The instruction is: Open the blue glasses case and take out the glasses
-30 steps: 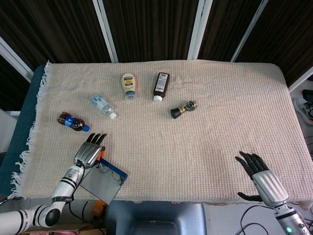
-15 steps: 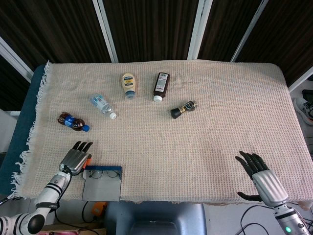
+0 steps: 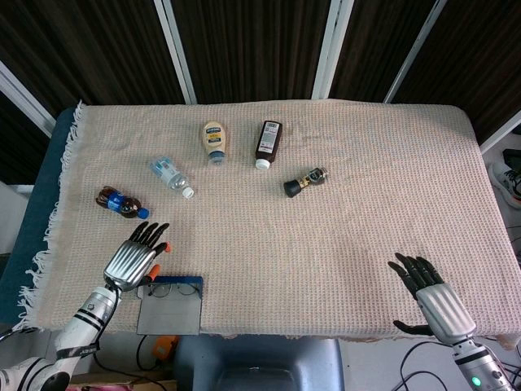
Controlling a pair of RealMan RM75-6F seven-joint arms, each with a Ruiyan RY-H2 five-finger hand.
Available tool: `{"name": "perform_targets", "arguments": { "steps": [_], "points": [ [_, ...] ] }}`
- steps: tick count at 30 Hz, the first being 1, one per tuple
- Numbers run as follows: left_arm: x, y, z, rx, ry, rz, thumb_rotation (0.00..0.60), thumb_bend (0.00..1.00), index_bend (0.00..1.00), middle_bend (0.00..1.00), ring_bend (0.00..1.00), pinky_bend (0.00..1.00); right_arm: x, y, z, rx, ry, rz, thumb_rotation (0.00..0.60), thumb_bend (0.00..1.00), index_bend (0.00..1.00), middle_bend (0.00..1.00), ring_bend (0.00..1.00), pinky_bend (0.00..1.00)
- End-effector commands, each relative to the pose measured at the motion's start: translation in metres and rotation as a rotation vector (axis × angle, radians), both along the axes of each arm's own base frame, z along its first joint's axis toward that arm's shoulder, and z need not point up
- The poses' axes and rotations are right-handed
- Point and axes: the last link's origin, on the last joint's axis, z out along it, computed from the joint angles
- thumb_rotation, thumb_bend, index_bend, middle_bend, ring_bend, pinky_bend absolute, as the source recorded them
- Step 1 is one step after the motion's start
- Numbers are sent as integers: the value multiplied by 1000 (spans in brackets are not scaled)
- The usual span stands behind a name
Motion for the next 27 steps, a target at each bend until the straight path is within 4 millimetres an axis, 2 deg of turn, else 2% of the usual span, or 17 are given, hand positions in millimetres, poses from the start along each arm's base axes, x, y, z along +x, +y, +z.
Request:
{"name": "perform_targets", "arguments": {
  "steps": [1,7,14,27],
  "points": [
    [3,-27,3,-53,-80,-25,600,409,325,0,0,0,0,0,-1,5,2,3,600,187,0,0,0,0],
    [0,-41,-11,-50,-80,-50,600,409,229,0,0,0,1,2,-1,7,-2,7,600,188,0,0,0,0],
    [-11,-38,-34,-3,-44,-40,600,418,221,0,0,0,2,3,0,8,-4,12,600,188,0,0,0,0],
    [-27,-32,-41,-4,-12,22,600,426,350,0,0,0,1,4,1,1,-4,12,600,187,0,0,0,0]
  ]
}}
